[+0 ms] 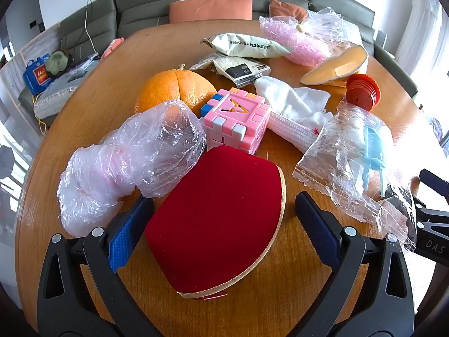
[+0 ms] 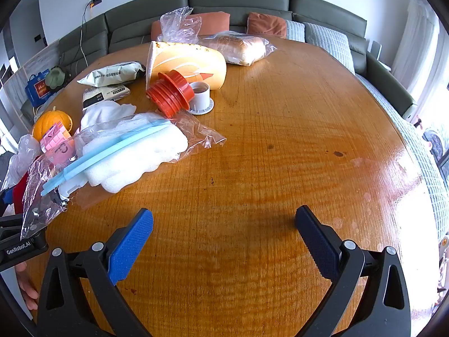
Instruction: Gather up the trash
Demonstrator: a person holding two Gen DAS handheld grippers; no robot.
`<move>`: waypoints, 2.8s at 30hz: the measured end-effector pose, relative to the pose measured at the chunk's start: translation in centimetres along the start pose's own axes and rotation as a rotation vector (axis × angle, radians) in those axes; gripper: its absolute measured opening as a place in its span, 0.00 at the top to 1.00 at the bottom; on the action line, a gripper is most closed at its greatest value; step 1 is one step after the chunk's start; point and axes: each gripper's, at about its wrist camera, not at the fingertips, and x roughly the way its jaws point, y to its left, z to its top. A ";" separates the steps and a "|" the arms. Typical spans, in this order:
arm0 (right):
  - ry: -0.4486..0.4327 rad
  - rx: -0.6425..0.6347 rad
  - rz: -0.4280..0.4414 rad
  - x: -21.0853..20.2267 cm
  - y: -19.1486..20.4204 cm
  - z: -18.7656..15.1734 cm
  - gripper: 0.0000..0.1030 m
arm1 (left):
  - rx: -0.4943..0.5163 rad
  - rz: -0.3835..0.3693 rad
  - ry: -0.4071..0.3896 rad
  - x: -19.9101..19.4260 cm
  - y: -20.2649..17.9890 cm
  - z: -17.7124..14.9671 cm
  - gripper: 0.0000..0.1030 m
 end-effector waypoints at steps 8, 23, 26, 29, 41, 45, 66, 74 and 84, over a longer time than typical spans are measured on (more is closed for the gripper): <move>-0.001 0.000 0.000 0.0 0.0 0.0 0.02 | 0.000 0.000 0.000 0.0 0.0 0.0 0.06; -0.001 0.000 0.000 0.0 0.0 0.0 0.02 | 0.000 0.000 0.000 0.0 0.0 0.0 0.06; -0.001 0.000 0.000 0.0 0.0 0.0 0.02 | 0.000 0.000 0.000 0.0 0.0 0.0 0.06; -0.001 0.000 0.000 0.0 0.0 0.0 0.02 | 0.000 0.000 0.000 0.0 0.0 0.0 0.06; -0.001 0.000 0.000 0.0 0.0 0.0 0.02 | 0.000 0.000 0.000 0.0 0.0 0.0 0.06; -0.001 0.000 0.000 0.0 0.0 0.0 0.02 | 0.000 0.000 0.000 0.0 0.0 0.0 0.06; -0.001 0.000 0.000 0.0 0.0 0.0 0.02 | 0.000 0.000 0.000 0.0 0.0 0.0 0.06; -0.001 0.000 0.000 0.0 0.0 0.0 0.02 | 0.000 0.000 0.000 0.0 0.0 0.0 0.06; 0.019 -0.017 0.012 -0.1 -0.1 0.4 0.02 | 0.029 -0.022 0.022 -0.1 0.0 0.1 0.06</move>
